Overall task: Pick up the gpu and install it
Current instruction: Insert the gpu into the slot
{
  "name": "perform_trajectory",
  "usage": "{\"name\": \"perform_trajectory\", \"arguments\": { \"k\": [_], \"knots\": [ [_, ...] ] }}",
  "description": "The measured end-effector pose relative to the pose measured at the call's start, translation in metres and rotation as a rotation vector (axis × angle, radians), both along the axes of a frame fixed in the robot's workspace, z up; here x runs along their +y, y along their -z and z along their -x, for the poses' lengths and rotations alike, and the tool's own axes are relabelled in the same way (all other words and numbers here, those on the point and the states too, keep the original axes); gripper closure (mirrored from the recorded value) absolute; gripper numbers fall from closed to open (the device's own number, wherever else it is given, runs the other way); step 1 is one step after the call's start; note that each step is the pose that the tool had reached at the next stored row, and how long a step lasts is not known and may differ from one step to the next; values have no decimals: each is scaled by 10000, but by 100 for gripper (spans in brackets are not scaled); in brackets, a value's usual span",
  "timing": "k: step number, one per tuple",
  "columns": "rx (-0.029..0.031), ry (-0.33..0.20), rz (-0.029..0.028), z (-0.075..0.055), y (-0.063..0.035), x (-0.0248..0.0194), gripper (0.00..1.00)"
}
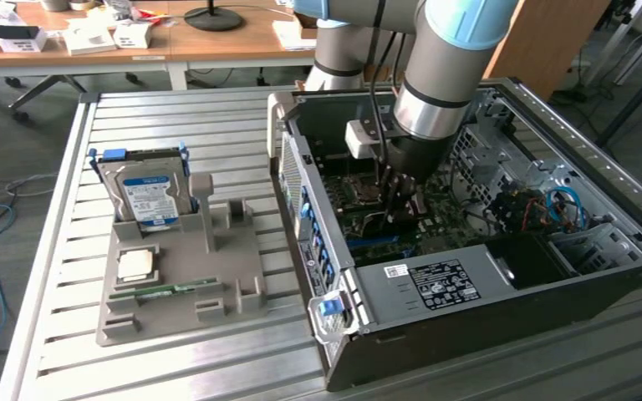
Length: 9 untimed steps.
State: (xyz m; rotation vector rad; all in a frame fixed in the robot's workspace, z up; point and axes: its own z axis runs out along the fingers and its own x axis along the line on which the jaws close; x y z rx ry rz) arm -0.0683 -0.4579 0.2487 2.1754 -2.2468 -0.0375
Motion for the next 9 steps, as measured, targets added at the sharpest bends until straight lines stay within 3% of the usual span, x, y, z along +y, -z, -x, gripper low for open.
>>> {"name": "perform_trajectory", "arguments": {
  "k": [9],
  "knots": [
    [3, 1, 0, 1, 0, 0, 73]
  ]
}}
